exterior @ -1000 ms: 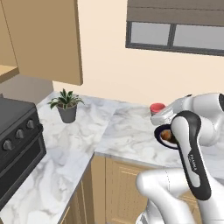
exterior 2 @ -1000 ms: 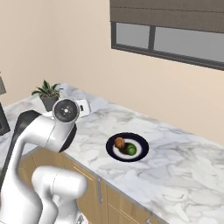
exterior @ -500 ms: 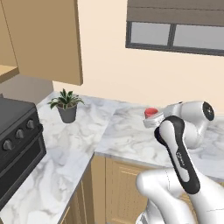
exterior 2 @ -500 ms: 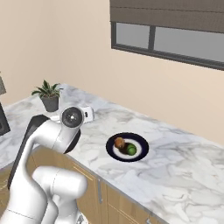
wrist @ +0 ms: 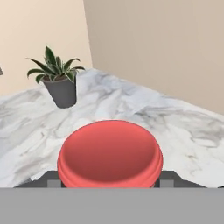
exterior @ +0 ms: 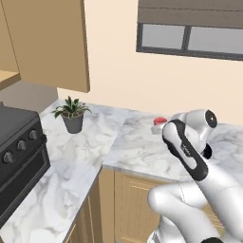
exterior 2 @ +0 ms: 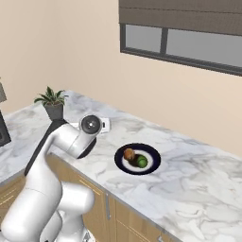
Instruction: Pick the avocado and bread from the counter and place them on the plate. Then pick the jam from the cabinet and place it next to the plate. Lastly close the cabinet door.
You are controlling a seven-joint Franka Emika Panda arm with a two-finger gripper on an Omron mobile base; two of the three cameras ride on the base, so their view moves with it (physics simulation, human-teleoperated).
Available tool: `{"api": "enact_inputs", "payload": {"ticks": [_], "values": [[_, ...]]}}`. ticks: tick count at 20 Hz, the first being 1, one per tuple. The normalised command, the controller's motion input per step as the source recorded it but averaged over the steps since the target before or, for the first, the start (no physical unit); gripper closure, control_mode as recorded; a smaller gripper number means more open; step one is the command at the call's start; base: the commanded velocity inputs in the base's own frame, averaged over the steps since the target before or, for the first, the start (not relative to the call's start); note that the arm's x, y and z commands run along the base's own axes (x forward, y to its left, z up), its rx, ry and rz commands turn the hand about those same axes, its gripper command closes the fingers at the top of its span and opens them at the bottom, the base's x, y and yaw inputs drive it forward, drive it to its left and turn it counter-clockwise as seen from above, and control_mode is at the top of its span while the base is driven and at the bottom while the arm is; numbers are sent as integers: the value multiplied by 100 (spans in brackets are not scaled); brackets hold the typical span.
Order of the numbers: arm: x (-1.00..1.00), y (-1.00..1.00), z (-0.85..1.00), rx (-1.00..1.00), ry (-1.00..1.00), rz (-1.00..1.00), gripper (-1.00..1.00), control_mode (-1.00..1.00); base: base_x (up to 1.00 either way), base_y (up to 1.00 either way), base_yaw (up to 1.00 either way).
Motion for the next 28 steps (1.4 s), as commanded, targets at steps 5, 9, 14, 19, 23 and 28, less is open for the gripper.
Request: {"api": "enact_inputs", "payload": {"ticks": [5,9,14,19,23,28], "values": [[41,-34,-30,9,0,-2,100,-100,0,0,0],[3,0,-9,0,-1,0,100,-100,0,0,0],[0,0,-30,0,-1,0,100,-100,0,0,0],[0,0,-30,0,0,0,100,-100,0,0,0],[1,1,-28,0,0,0,100,-100,0,0,0],[15,0,-22,0,0,0,100,-100,0,0,0]]}}
